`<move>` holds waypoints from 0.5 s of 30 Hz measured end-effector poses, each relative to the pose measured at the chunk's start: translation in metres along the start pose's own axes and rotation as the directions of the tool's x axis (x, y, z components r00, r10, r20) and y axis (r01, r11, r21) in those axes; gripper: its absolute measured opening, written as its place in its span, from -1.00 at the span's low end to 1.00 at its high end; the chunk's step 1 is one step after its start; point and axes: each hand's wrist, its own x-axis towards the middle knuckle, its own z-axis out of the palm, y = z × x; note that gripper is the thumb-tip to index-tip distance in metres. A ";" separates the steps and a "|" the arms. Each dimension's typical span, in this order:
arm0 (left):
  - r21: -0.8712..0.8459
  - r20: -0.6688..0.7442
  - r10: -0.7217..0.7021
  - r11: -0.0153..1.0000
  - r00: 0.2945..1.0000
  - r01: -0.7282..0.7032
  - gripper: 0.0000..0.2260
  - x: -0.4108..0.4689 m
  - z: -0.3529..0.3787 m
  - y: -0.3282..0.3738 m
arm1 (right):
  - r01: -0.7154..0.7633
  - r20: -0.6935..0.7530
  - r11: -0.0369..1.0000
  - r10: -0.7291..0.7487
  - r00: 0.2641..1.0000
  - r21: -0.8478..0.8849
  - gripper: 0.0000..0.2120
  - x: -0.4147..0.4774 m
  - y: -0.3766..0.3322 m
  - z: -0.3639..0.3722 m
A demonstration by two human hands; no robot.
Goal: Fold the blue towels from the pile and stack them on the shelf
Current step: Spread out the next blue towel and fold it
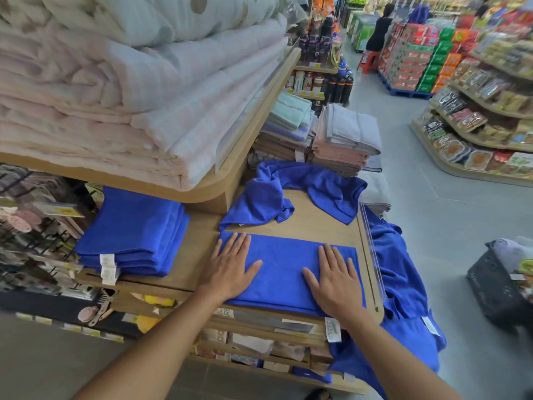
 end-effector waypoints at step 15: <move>0.013 -0.050 0.180 0.984 0.982 -0.179 -0.24 -0.027 -0.011 0.050 | -0.225 -0.068 0.973 0.222 0.973 -0.041 -0.16 -0.033 0.018 -0.031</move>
